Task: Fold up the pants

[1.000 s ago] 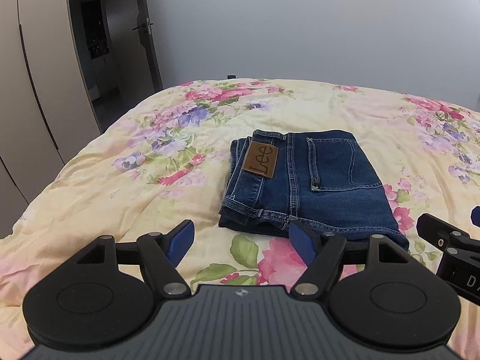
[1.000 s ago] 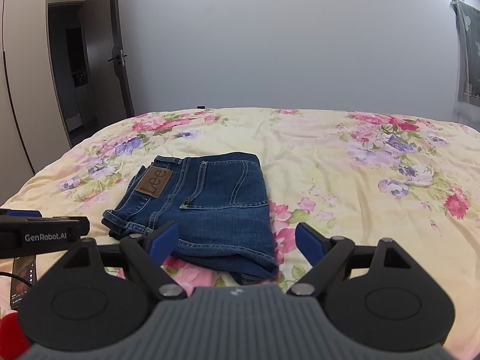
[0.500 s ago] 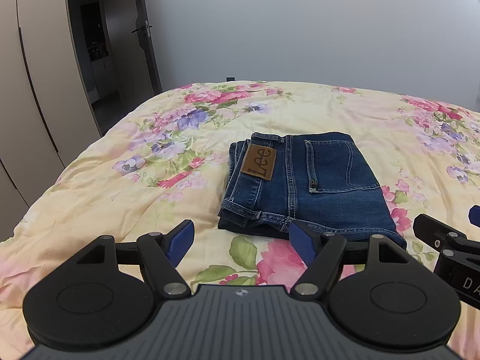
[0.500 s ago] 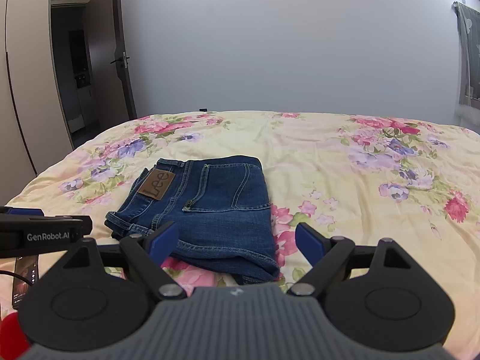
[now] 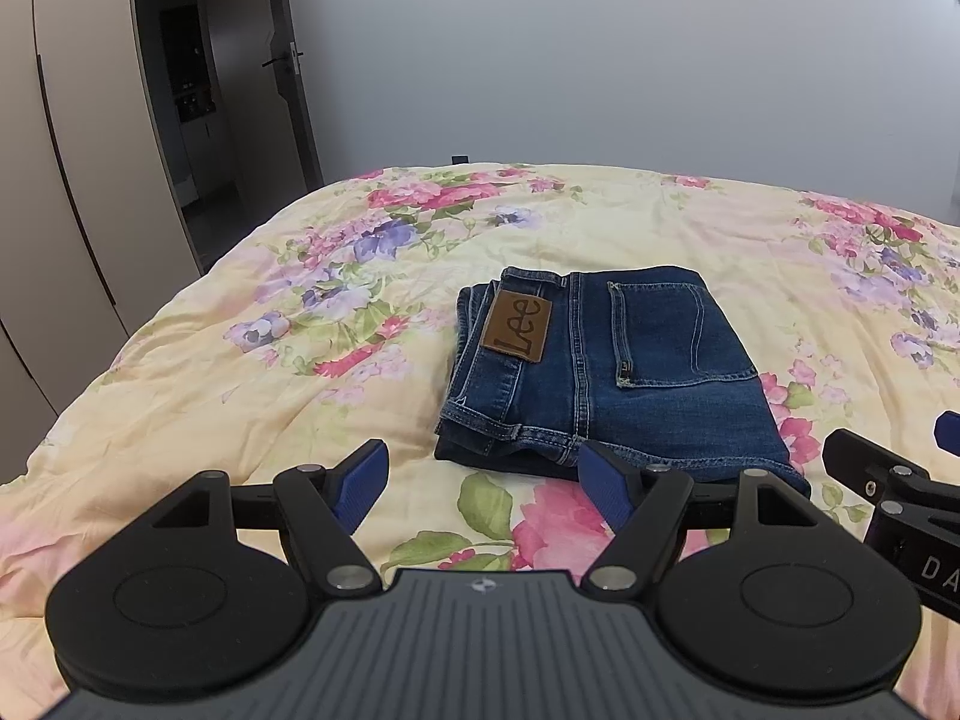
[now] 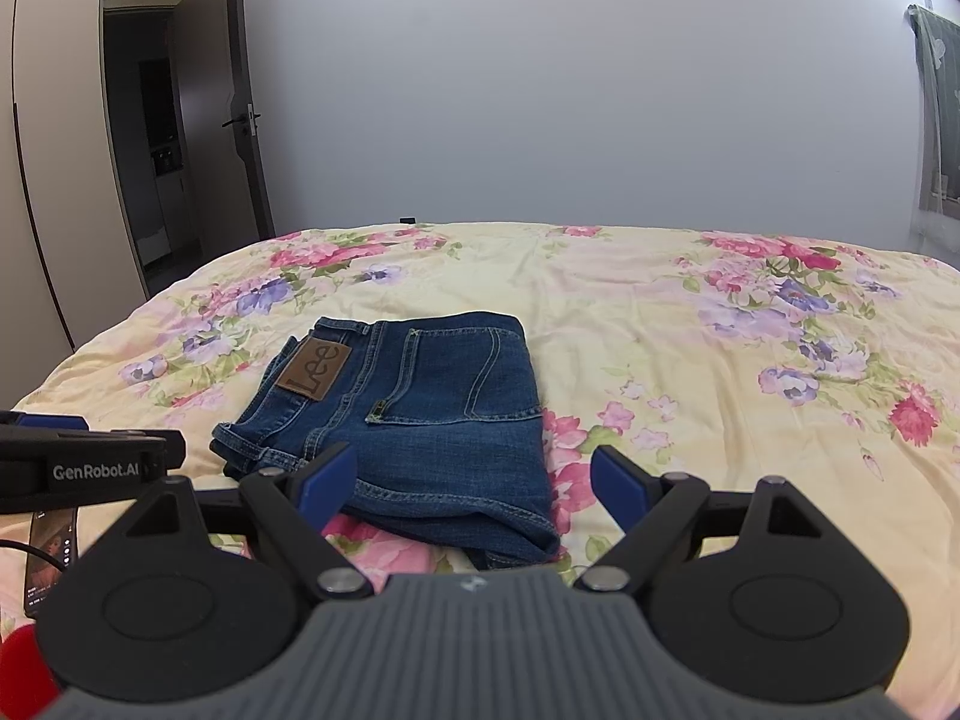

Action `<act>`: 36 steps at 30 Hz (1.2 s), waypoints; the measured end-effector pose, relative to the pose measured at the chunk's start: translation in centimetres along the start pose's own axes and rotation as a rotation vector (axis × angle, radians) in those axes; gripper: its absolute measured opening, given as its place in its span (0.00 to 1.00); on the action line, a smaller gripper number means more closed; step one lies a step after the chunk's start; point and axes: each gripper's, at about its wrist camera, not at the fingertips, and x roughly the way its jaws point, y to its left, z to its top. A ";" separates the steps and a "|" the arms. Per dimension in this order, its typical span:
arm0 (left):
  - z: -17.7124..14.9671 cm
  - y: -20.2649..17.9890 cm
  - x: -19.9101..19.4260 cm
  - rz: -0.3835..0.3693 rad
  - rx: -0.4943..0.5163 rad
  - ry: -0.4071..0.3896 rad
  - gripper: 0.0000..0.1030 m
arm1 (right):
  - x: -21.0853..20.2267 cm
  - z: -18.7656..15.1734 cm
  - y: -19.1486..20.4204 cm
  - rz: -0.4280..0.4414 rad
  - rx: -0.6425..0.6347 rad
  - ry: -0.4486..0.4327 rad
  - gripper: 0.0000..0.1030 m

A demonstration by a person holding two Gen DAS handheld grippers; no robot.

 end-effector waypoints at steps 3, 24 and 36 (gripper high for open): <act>0.1 -0.1 -0.1 -0.001 0.000 -0.003 0.82 | -0.1 0.0 0.0 0.002 -0.002 -0.001 0.79; 0.4 0.0 -0.6 -0.005 0.003 -0.011 0.82 | -0.5 0.2 -0.2 0.004 -0.007 -0.008 0.79; 0.6 0.2 -0.6 -0.011 0.003 -0.003 0.82 | -0.5 0.2 -0.1 0.003 -0.008 -0.008 0.79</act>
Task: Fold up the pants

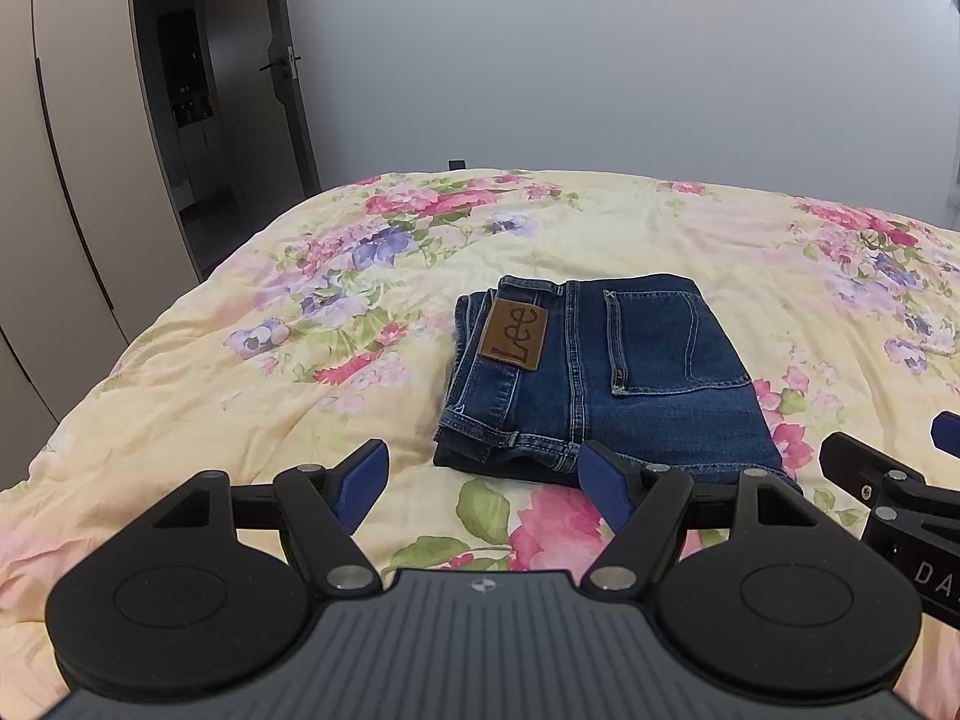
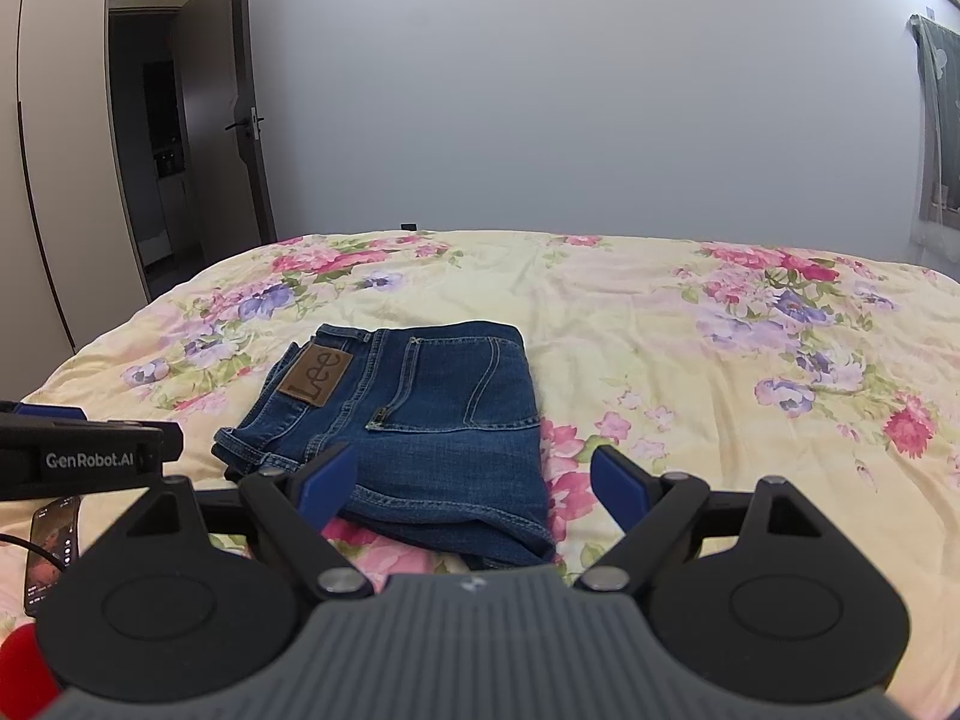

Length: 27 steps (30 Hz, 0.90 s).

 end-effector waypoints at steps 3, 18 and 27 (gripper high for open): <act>0.0 0.0 0.0 0.002 0.002 -0.001 0.82 | 0.0 0.1 -0.1 0.000 -0.001 0.001 0.79; -0.2 -0.2 0.2 0.007 0.015 0.005 0.82 | -0.1 0.1 -0.3 -0.002 -0.011 0.021 0.79; -0.3 -0.3 0.1 -0.002 0.021 0.002 0.82 | 0.0 -0.3 -0.5 0.003 -0.020 0.040 0.79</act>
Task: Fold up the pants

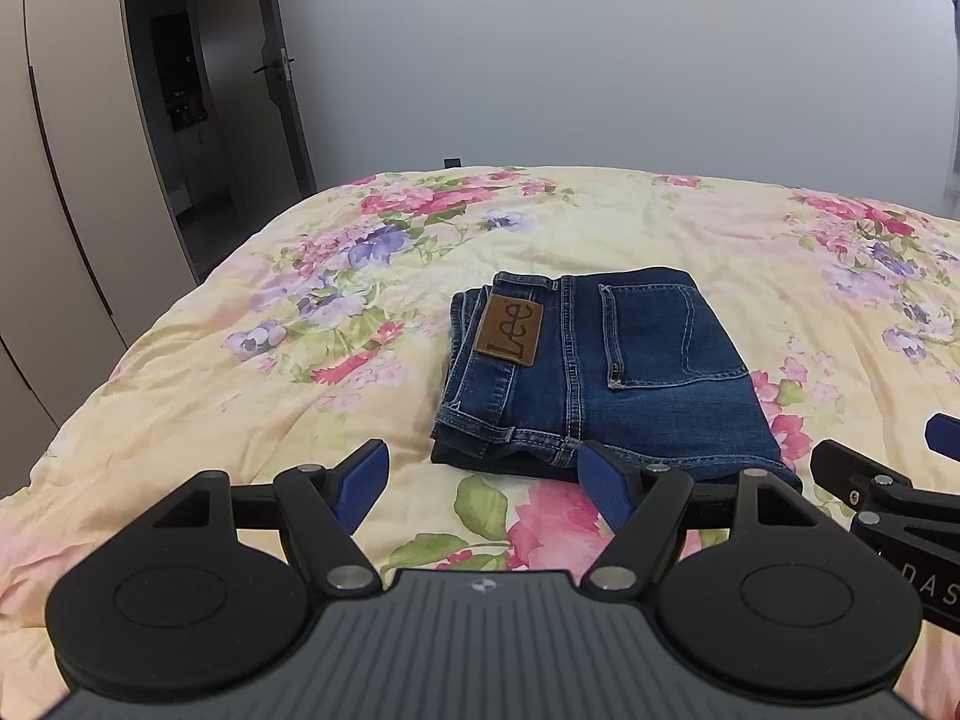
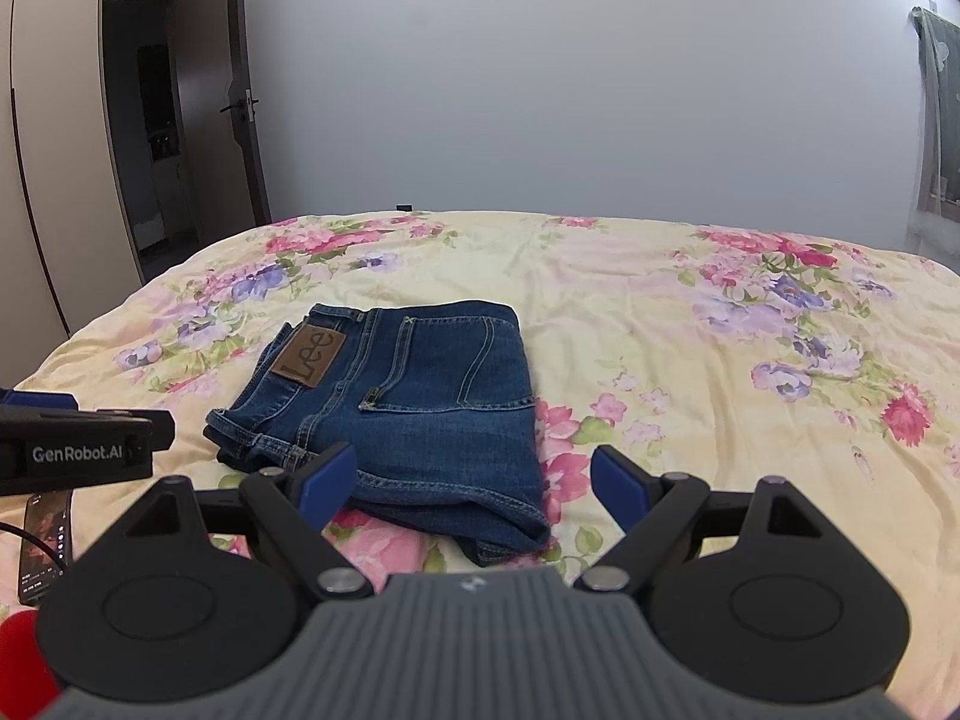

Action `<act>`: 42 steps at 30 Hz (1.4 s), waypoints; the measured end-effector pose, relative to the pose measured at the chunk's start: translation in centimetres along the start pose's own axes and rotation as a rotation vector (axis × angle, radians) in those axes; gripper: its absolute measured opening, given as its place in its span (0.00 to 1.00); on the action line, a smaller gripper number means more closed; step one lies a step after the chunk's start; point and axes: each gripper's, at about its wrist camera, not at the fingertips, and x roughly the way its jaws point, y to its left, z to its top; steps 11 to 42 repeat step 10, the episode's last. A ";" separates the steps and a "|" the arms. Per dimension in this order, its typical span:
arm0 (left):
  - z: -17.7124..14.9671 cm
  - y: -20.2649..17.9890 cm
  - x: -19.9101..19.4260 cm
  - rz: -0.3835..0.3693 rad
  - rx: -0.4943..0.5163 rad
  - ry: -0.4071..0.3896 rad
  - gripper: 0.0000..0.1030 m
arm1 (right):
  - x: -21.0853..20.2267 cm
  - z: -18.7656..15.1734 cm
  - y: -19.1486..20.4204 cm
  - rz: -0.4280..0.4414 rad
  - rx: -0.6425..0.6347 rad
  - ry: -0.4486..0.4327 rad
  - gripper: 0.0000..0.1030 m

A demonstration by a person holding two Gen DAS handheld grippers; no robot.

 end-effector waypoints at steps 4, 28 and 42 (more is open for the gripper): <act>0.0 -0.1 -0.1 -0.002 0.003 -0.004 0.82 | 0.0 -0.1 0.0 0.002 0.000 0.003 0.79; 0.0 -0.3 -0.2 -0.012 0.010 -0.007 0.82 | 0.0 -0.3 -0.1 0.003 -0.002 0.010 0.79; 0.0 -0.3 -0.2 -0.012 0.010 -0.007 0.82 | 0.0 -0.3 -0.1 0.003 -0.002 0.010 0.79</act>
